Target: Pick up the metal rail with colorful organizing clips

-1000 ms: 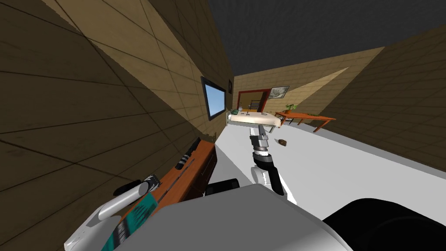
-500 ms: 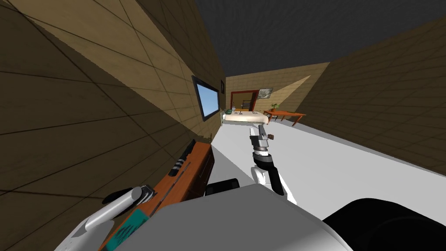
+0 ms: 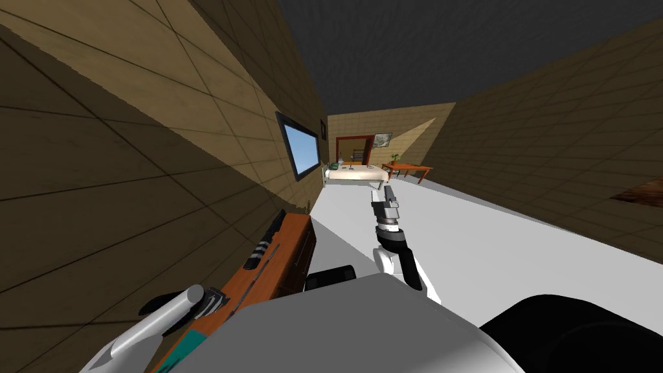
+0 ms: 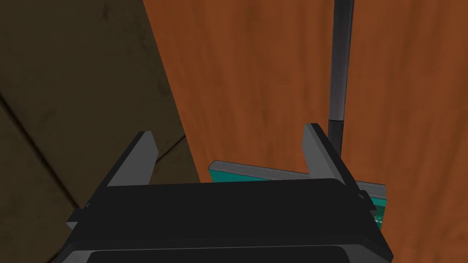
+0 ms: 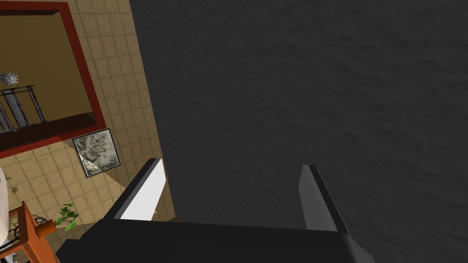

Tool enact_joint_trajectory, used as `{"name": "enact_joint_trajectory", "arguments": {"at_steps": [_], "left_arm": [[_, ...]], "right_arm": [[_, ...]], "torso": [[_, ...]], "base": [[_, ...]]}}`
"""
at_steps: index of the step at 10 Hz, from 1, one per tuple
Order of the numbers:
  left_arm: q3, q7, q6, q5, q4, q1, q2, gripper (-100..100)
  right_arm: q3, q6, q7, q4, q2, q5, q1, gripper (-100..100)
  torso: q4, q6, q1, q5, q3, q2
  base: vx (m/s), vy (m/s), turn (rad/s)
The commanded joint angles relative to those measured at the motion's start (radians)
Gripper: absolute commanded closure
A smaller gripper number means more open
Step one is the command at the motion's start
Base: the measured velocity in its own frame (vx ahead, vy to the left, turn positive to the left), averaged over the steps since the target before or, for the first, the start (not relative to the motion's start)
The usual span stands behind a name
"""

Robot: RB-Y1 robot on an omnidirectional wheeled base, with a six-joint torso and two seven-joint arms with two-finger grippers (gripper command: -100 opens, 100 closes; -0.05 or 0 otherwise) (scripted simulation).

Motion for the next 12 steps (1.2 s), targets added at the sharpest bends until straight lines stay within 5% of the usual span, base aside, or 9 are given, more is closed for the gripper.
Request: {"name": "enact_joint_trajectory", "arguments": {"at_steps": [1, 4, 6, 12], "left_arm": [[0.005, -0.005, 0.0, 0.005, 0.035, -0.004, 0.002, -100], [0.066, 0.002, 0.059, 0.013, 0.116, -0.025, 0.001, -100], [0.066, 0.002, 0.059, 0.013, 0.146, -0.025, 0.001, -100], [0.146, 0.009, 0.128, 0.02, 0.281, -0.049, -0.004, -100]], "right_arm": [[0.0, 0.0, 0.0, 0.0, 0.0, 0.0, 0.0, 0], [0.0, 0.0, 0.0, 0.0, 0.0, 0.0, 0.0, 0], [0.0, 0.0, 0.0, 0.0, 0.0, 0.0, 0.0, 0], [0.0, 0.0, 0.0, 0.0, 0.0, 0.0, 0.0, 0]], "torso": [[0.0, 0.0, 0.0, 0.0, 0.0, 0.0], [0.0, 0.0, 0.0, 0.0, 0.0, 0.0], [0.0, 0.0, 0.0, 0.0, 0.0, 0.0], [0.0, -0.001, -0.001, 0.0, 0.0, -0.001]], "base": [[-0.011, 0.02, 0.025], [-0.033, 0.039, -0.224], [-0.025, 0.034, -0.076], [-0.025, 0.031, -0.138]]}}
